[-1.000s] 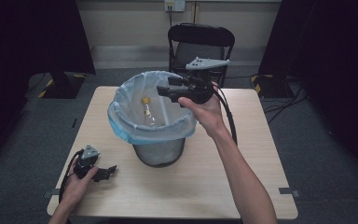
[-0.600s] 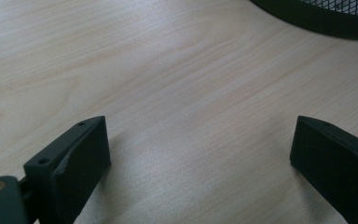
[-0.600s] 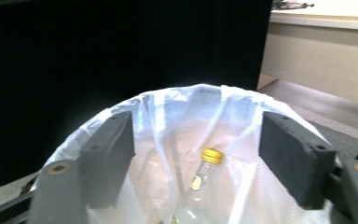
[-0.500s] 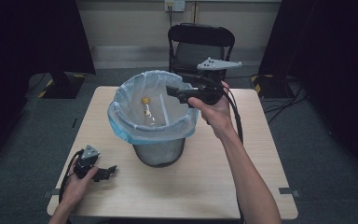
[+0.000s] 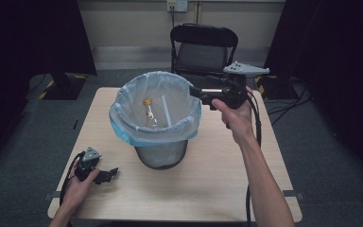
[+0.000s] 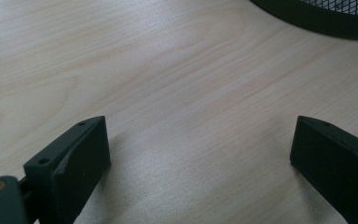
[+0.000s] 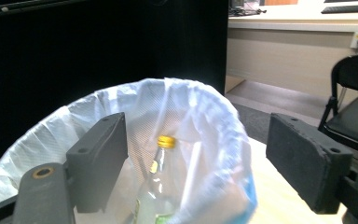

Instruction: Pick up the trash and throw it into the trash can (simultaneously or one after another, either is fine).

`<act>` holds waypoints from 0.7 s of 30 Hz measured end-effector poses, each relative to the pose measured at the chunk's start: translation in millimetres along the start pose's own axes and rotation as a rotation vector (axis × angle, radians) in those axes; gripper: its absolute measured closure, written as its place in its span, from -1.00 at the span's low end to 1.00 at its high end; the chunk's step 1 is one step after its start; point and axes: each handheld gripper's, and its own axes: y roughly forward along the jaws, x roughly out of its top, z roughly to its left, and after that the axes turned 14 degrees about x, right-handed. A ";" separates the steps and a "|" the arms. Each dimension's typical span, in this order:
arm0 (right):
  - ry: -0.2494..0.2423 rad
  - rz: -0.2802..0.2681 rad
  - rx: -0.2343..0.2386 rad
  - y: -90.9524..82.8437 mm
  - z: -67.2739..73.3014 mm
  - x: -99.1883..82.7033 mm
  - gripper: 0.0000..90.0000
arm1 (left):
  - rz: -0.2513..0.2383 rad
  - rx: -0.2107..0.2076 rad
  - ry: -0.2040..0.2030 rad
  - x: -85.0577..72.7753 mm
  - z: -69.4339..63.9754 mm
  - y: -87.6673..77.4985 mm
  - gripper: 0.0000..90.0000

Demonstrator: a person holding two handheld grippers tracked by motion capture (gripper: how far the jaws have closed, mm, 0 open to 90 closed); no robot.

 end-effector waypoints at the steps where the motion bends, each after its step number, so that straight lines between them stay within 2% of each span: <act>1: 0.005 0.000 -0.008 -2.7 -1.3 -2.0 -0.57 | 0.000 0.000 0.000 0.0 0.0 0.0 -0.90; 9: 0.021 -0.013 -0.069 -28.3 -7.5 -17.0 -0.61 | 0.000 0.000 0.000 0.0 0.0 0.0 -0.90; 21: 0.050 0.020 -0.167 -59.3 -14.6 -52.7 -0.62 | 0.000 0.001 0.001 0.0 0.0 -0.1 -0.90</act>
